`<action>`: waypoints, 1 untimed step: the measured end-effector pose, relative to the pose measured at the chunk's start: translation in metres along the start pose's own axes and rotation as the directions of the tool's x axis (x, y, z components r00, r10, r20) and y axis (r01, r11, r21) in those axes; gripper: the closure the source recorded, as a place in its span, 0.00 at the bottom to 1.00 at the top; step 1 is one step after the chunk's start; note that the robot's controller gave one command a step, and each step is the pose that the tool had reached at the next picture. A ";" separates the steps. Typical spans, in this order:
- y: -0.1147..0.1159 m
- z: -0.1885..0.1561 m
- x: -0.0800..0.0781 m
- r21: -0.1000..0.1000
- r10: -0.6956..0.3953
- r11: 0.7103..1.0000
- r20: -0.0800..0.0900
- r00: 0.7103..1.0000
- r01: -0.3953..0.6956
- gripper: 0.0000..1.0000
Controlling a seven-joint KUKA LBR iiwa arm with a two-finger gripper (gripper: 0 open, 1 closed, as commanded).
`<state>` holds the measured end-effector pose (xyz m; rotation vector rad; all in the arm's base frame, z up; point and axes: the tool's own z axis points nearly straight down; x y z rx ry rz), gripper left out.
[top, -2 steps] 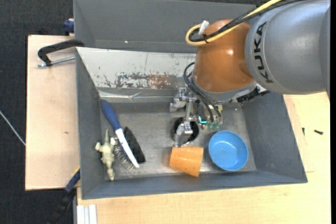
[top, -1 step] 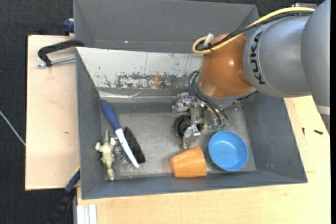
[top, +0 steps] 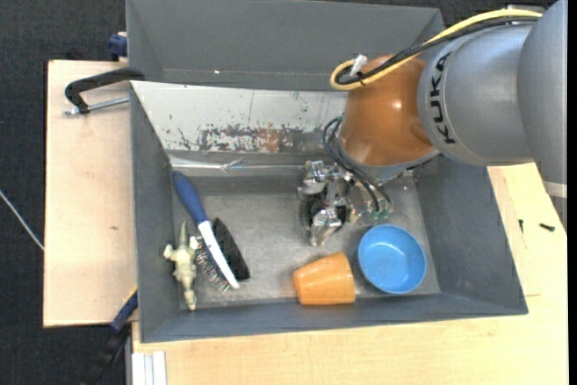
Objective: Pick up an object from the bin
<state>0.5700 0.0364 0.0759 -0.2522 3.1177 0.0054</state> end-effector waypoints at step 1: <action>-0.039 -0.136 0.006 0.005 -0.080 0.997 0.000 0.997 0.080 1.00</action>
Offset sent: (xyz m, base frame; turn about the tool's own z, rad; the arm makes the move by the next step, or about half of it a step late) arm -0.0049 -0.0394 0.1293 -0.0826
